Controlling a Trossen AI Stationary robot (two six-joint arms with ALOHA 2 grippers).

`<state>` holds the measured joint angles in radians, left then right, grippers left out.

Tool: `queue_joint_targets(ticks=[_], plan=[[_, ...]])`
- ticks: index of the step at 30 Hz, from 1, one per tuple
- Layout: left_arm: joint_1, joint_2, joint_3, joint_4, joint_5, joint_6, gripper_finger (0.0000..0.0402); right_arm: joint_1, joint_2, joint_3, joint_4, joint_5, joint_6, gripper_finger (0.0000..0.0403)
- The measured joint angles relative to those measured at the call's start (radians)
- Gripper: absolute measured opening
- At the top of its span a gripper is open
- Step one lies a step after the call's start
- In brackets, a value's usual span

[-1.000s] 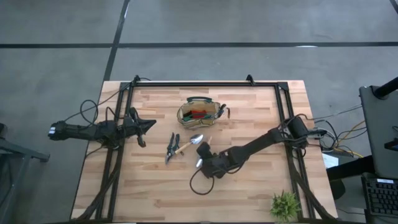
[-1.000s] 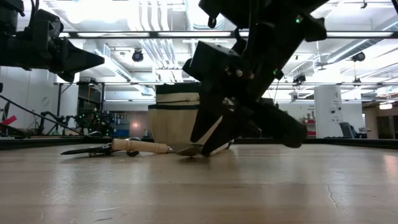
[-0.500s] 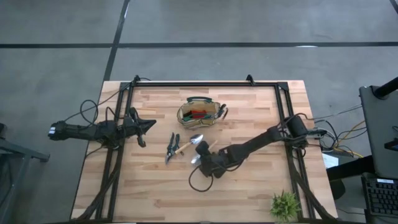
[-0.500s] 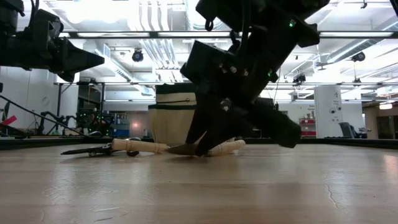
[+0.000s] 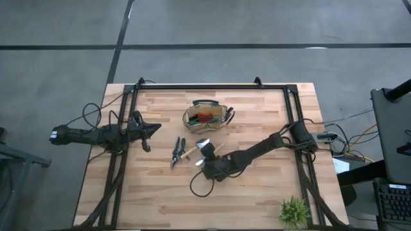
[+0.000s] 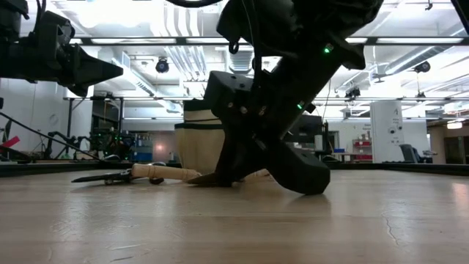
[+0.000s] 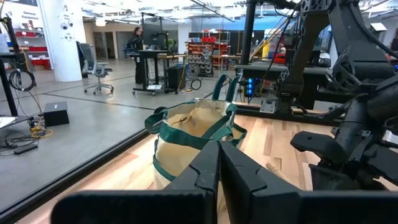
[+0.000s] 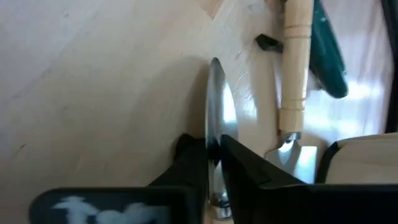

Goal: Pick & Place Garden tools in Gardening bag
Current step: Put the right trowel into the gardening bag

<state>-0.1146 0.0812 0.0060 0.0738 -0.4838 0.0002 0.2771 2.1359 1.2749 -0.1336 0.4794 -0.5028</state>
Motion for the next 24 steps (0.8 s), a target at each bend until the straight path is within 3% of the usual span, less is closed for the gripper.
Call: queue_joint_targets(ticks=[3, 9, 24], plan=[[0.0, 0.0, 0.0, 0.0, 0.0, 0.0, 0.0017, 0.0, -0.009, 0.01, 0.0, 0.018, 0.016, 0.0014], [0.0, 0.0, 0.0, 0.0, 0.0, 0.0, 0.0018, -0.002, -0.022, 0.035, -0.017, 0.013, 0.047, 0.0008], [0.0, 0.0, 0.0, 0.0, 0.0, 0.0, 0.0017, -0.001, -0.175, 0.034, -0.009, -0.126, 0.13, 0.0008]])
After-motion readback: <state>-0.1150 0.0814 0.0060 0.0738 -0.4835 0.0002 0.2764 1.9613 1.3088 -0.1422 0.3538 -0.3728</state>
